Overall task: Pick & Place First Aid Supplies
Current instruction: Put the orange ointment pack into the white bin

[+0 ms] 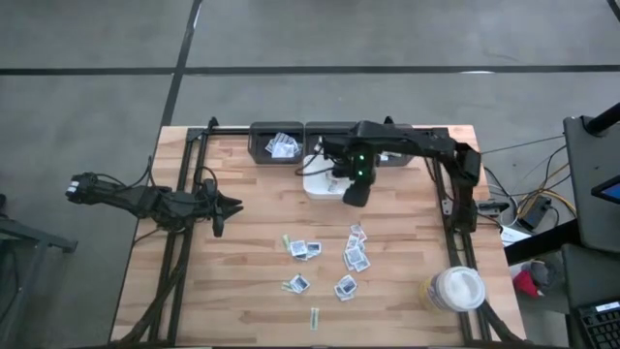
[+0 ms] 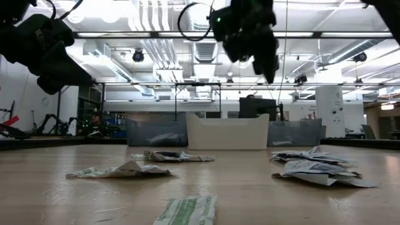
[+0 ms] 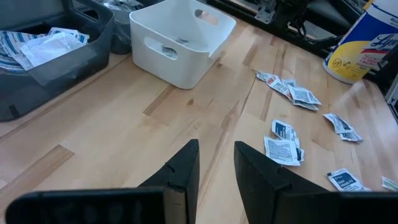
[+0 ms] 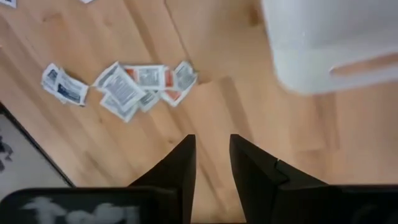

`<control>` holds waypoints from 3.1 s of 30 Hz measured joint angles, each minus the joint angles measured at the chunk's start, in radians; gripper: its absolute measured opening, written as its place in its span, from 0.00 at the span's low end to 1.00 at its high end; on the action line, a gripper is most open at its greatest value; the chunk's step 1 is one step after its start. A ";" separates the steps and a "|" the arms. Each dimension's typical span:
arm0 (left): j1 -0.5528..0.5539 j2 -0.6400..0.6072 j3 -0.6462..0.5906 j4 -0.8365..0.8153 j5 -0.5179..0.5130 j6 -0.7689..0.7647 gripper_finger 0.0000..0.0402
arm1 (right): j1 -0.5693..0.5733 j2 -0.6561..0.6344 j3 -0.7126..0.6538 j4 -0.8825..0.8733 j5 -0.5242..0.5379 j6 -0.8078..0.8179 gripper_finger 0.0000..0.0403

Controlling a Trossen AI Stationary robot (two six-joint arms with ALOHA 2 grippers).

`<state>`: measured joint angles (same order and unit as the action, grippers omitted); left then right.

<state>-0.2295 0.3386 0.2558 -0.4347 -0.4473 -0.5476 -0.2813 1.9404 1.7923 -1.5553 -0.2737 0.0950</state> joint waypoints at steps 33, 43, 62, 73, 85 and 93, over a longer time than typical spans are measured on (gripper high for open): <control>0.000 0.000 0.000 -0.002 0.000 0.002 0.23 | 0.264 -0.191 -0.697 0.793 0.093 0.558 0.24; 0.000 0.000 0.000 -0.001 0.000 0.002 0.23 | 0.264 -0.191 -0.790 0.898 0.175 0.637 0.19; 0.000 0.000 0.000 0.000 0.000 -0.002 0.23 | 0.286 -0.193 -0.868 0.877 0.254 0.717 0.03; 0.000 0.000 0.000 0.000 0.000 -0.003 0.23 | 0.286 -0.222 -0.875 0.833 0.249 0.718 0.02; 0.000 0.001 0.000 0.000 0.000 0.015 0.23 | 0.284 -0.335 -0.884 0.779 0.248 0.727 0.02; 0.000 0.002 0.000 0.000 0.000 0.016 0.23 | 0.283 -0.381 -0.882 0.875 0.153 0.597 0.02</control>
<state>-0.2298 0.3410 0.2558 -0.4347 -0.4469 -0.5320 0.0021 1.5593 0.9100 -0.6802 -0.1204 0.6918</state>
